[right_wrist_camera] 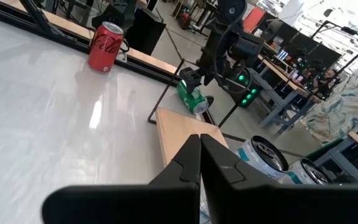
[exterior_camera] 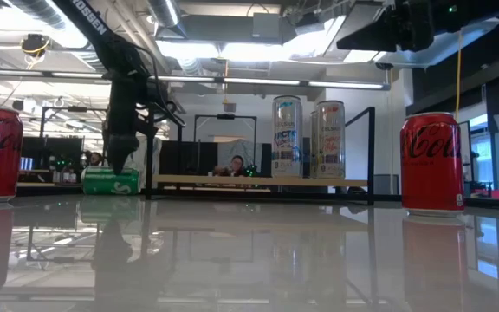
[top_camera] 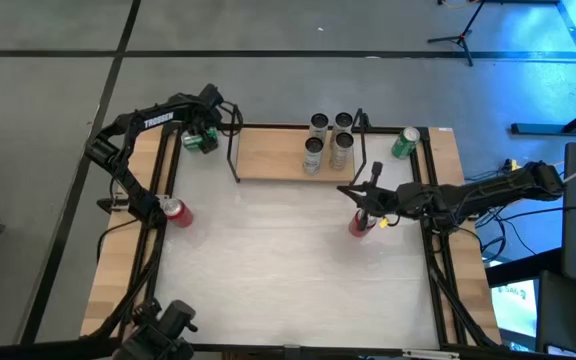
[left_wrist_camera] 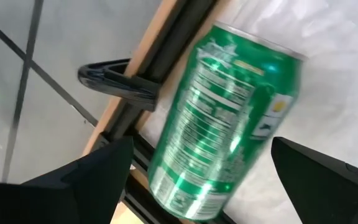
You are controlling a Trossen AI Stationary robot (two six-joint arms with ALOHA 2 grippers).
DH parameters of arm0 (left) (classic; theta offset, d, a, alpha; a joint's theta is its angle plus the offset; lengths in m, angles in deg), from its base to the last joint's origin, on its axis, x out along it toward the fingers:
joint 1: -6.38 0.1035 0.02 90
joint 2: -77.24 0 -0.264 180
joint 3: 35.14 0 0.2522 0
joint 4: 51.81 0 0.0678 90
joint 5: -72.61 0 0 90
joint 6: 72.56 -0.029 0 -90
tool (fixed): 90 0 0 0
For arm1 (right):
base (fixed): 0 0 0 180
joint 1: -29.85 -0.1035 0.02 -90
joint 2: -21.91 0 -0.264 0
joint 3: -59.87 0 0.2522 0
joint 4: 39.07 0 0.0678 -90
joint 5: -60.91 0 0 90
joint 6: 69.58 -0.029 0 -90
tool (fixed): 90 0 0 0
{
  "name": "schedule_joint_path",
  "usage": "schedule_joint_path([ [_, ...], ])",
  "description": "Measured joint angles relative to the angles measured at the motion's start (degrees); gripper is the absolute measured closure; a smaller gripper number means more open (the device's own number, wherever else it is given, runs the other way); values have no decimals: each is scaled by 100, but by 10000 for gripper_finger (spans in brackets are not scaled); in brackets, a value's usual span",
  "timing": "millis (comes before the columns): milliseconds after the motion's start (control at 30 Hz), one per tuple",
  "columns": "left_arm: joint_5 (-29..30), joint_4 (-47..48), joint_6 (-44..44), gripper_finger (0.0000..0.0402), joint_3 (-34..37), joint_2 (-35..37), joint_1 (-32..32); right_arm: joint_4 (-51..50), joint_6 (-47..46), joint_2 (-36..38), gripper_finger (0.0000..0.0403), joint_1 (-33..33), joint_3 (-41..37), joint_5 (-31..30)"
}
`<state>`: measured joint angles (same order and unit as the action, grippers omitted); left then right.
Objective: Place canned beverage on shelf
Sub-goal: Put the left green soda can on the shelf
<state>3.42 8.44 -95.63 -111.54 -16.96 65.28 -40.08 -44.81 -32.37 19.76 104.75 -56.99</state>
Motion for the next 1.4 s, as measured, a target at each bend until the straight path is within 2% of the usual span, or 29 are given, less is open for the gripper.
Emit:
schedule_joint_path([
  [200,-131,-42,46,27,27,0,86,-1,64,-5,398,0,0,-2],
  [400,-163,-78,-97,27,347,0,147,0,64,-5,398,0,0,-4],
  [733,-172,-618,194,27,675,-3,211,83,66,-5,398,-2,0,10],
  [933,-83,-690,280,30,678,-270,222,84,101,-3,398,0,0,35],
  [1067,47,-731,283,50,678,-465,222,83,103,-3,398,0,0,39],
  [1333,112,-757,362,120,656,-474,191,85,123,-3,398,-2,0,39],
  [1400,117,-760,413,122,656,-474,187,83,123,-3,398,0,0,38],
])
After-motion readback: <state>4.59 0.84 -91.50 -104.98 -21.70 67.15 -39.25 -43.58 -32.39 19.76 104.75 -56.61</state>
